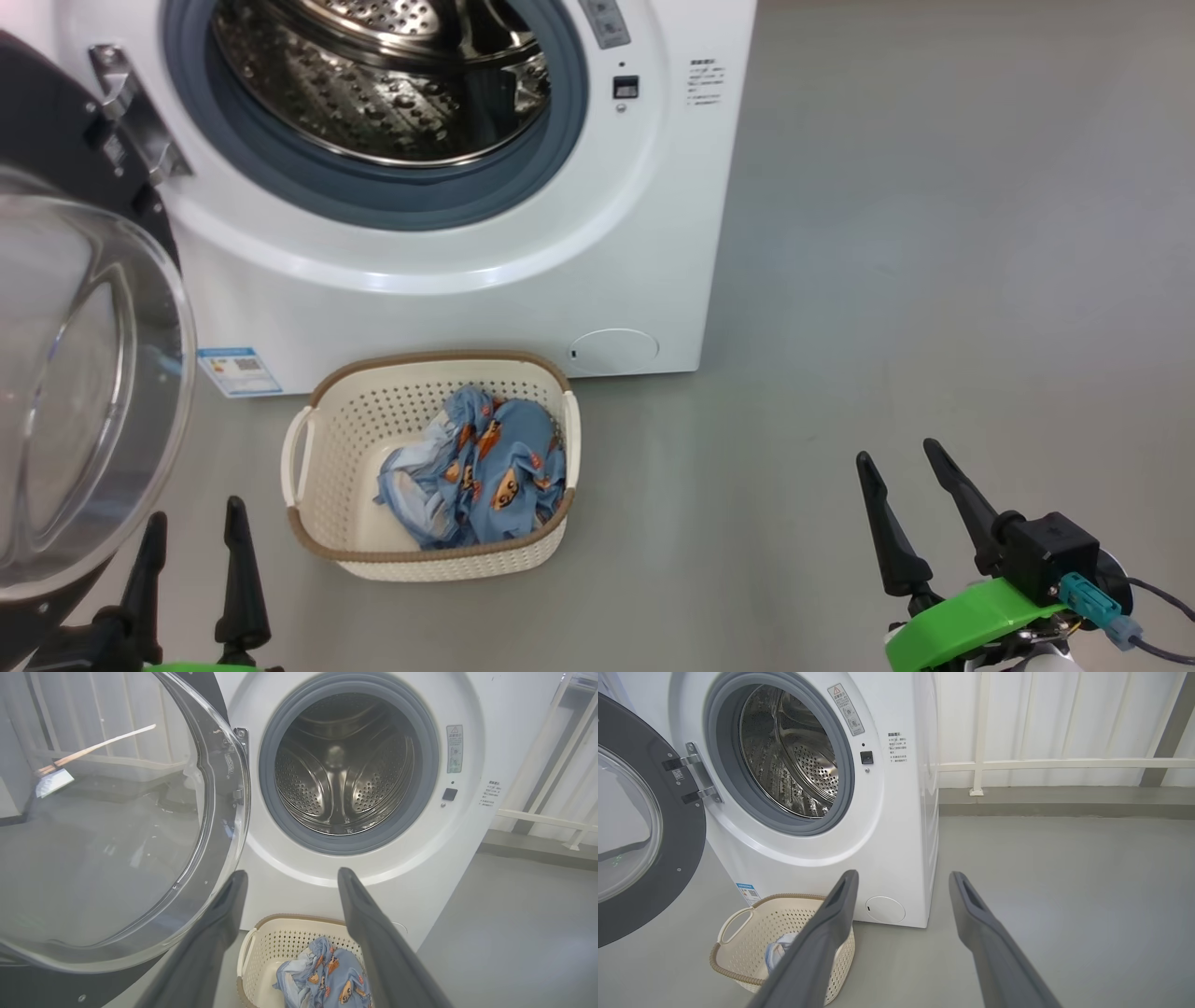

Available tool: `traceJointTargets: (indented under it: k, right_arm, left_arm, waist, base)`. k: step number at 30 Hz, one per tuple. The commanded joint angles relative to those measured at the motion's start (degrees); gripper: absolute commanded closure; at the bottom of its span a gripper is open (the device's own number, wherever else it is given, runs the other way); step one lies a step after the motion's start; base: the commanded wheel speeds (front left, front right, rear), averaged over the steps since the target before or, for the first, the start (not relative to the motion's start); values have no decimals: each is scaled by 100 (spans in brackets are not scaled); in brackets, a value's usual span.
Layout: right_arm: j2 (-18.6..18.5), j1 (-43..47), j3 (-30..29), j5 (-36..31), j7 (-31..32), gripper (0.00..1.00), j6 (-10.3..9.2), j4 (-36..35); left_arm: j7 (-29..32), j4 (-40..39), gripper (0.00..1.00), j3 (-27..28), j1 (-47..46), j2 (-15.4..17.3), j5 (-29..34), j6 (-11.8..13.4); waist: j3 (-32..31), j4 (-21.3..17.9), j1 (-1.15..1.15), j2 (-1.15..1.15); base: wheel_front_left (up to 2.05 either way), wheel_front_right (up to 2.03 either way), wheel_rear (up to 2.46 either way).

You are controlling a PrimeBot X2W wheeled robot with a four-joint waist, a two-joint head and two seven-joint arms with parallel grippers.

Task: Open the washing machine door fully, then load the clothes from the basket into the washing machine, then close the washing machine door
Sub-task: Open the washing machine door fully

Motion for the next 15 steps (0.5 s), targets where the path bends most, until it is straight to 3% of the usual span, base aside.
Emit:
traceJointTargets:
  k: [1, 15]
  right_arm:
    - [30, 30, 111, -89, -68, 0, 9, -195]
    - [50, 311, 30, -173, -68, 0, 9, -408]
  left_arm:
    - [-21, -189, 0, 130, -28, 132, 58, -7]
    - [-21, -113, 0, 42, 153, 131, 145, -24]
  waist:
    - [-53, -113, 0, 0]
    - [-350, -300, 0, 0]
  base:
    - [0, 0, 0]
    - [0, 0, 0]
